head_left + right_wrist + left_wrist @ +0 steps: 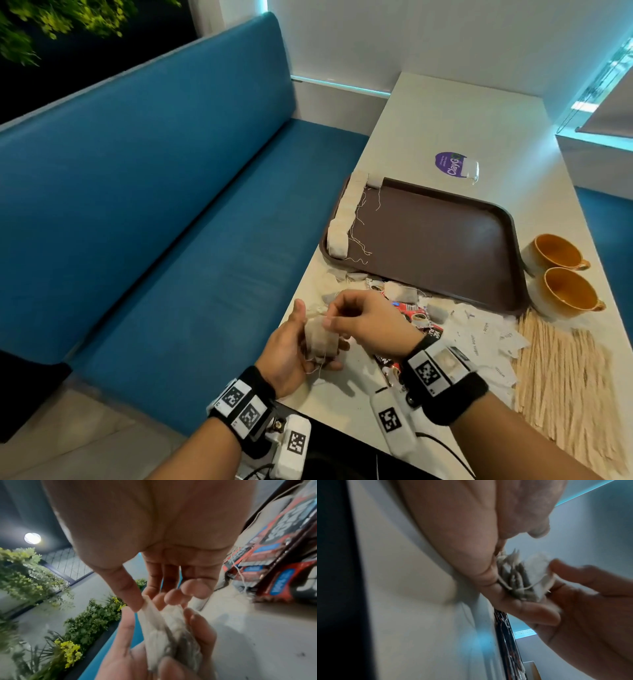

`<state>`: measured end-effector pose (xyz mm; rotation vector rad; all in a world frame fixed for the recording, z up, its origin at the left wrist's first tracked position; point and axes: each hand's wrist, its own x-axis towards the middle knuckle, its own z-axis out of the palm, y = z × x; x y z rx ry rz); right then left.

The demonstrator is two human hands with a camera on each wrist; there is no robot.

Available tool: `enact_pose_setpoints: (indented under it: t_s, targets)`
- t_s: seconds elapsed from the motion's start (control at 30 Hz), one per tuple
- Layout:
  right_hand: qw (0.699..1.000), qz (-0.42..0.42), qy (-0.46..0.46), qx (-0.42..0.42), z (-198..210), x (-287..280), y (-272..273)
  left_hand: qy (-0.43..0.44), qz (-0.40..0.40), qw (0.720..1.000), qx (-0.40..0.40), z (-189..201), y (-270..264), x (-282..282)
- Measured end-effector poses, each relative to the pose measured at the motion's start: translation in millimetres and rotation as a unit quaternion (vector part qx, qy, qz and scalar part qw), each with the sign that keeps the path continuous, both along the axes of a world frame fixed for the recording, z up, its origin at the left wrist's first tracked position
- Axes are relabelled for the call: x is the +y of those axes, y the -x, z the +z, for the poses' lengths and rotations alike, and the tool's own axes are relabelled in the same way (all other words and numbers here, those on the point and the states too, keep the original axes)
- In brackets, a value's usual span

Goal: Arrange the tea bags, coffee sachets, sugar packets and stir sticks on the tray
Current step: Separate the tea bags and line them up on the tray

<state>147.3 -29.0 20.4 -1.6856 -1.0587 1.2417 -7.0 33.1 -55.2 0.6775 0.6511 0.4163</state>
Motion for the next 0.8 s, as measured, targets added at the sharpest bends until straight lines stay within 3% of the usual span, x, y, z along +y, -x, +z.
enact_pose_setpoints:
  t_s: [0.23,0.37,0.47,0.6,0.67,0.8]
  targets:
    - [0.979,-0.002,0.018,-0.201,-10,28,-21,-0.02,0.016,0.999,-0.033,-4,2,-1]
    - [0.921,0.033,0.033,-0.387,-5,53,-42,-0.047,0.03,0.998,-0.04,-7,3,0]
    - [0.909,0.098,0.034,-0.404,-4,72,-43,-0.047,0.041,0.998,-0.032,-6,1,-1]
    - [0.854,0.187,0.095,-0.476,-9,89,-36,-0.054,0.041,0.998,-0.018,-4,3,-2]
    - [0.84,0.199,0.117,-0.491,-13,91,-35,-0.059,0.039,0.997,-0.006,-3,3,-2]
    - [0.877,0.14,0.086,-0.451,-18,86,-37,-0.062,0.032,0.998,-0.003,-1,3,-2]
